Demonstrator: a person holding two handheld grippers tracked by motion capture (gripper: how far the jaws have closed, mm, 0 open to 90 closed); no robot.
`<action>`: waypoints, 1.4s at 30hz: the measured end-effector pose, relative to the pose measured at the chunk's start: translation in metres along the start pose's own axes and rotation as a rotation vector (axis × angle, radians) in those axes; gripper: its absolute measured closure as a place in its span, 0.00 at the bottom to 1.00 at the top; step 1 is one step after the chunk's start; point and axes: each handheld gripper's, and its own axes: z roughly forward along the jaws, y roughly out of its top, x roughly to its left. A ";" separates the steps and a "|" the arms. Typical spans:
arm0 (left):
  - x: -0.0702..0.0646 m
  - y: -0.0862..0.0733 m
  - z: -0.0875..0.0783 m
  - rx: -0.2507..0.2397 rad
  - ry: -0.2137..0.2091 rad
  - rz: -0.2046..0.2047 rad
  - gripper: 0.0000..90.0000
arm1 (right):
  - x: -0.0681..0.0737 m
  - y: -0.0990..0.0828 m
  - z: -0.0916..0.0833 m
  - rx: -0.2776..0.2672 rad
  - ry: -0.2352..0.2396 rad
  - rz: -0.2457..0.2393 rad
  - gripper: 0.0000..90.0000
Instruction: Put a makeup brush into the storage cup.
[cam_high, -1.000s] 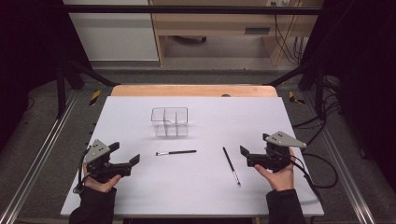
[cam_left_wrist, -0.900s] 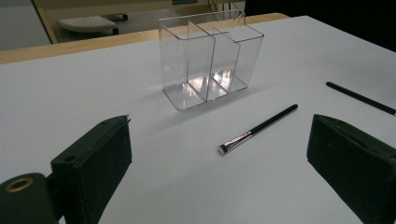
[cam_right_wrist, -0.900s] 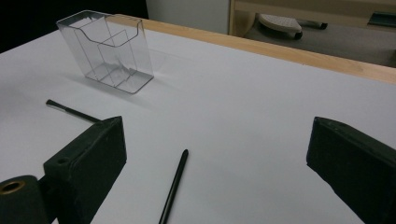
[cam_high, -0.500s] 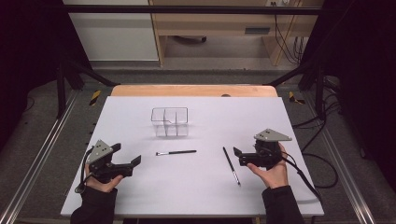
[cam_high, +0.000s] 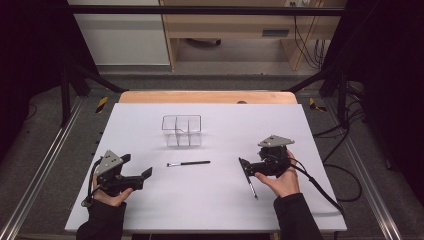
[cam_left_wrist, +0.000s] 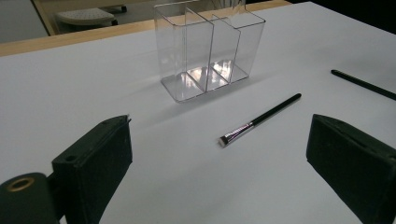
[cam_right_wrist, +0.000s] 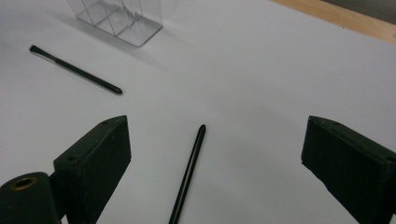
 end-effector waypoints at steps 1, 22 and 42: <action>0.000 0.000 0.000 0.001 0.000 0.000 0.07 | 0.001 0.000 0.002 0.014 -0.002 -0.002 0.10; -0.003 -0.002 0.004 0.030 -0.005 0.026 0.07 | 0.009 -0.007 0.030 0.198 -0.001 -0.021 0.20; -0.004 -0.001 0.004 0.041 -0.014 0.034 0.08 | 0.017 -0.016 0.058 0.364 0.016 -0.031 0.48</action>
